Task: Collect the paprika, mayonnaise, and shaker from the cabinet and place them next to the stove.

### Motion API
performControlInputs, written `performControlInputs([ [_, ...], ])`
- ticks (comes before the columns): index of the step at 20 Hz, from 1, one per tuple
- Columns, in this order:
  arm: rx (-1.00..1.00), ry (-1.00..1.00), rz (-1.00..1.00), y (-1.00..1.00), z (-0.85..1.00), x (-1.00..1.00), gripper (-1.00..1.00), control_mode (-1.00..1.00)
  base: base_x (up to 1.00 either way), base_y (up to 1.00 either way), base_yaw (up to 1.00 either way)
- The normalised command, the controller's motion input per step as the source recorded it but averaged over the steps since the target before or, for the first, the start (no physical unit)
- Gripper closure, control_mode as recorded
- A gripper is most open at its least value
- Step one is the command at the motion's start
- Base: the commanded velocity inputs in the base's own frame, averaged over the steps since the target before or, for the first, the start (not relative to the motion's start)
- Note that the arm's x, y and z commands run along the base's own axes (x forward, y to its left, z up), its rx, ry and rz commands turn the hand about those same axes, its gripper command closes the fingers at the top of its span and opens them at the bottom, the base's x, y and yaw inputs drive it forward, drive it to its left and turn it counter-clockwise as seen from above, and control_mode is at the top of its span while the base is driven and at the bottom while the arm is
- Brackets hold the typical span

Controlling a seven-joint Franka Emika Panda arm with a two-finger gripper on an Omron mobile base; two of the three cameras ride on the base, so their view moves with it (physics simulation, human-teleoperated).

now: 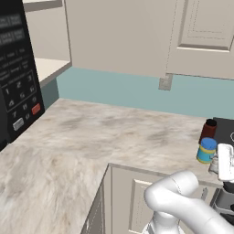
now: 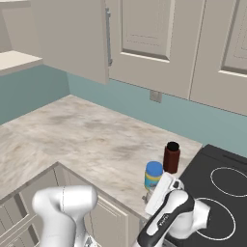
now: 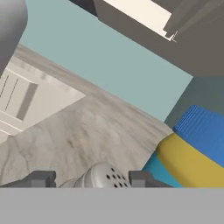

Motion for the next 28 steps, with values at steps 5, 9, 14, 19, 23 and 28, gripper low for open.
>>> performControlInputs([
  [5,-0.04,-0.07,0.00,-0.22,-0.79,0.33,1.00,-1.00,0.00,0.00,0.00],
  [9,0.00,-0.05,0.00,-0.17,-0.57,0.20,1.00,-1.00,0.00,0.00,0.00],
  [14,0.00,-0.06,0.00,-0.22,-0.54,0.01,1.00,-1.00,0.00,0.00,0.00],
  [19,0.00,-0.11,0.00,-0.05,-0.49,-0.03,-1.00,-1.00,0.00,0.00,0.00],
  [23,0.01,-0.14,0.00,-0.02,-0.28,-0.14,-1.00,-1.00,0.00,0.00,0.00],
  [28,0.00,-0.08,0.00,0.00,-0.07,-0.11,-1.00,-1.00,0.00,0.00,0.00],
])
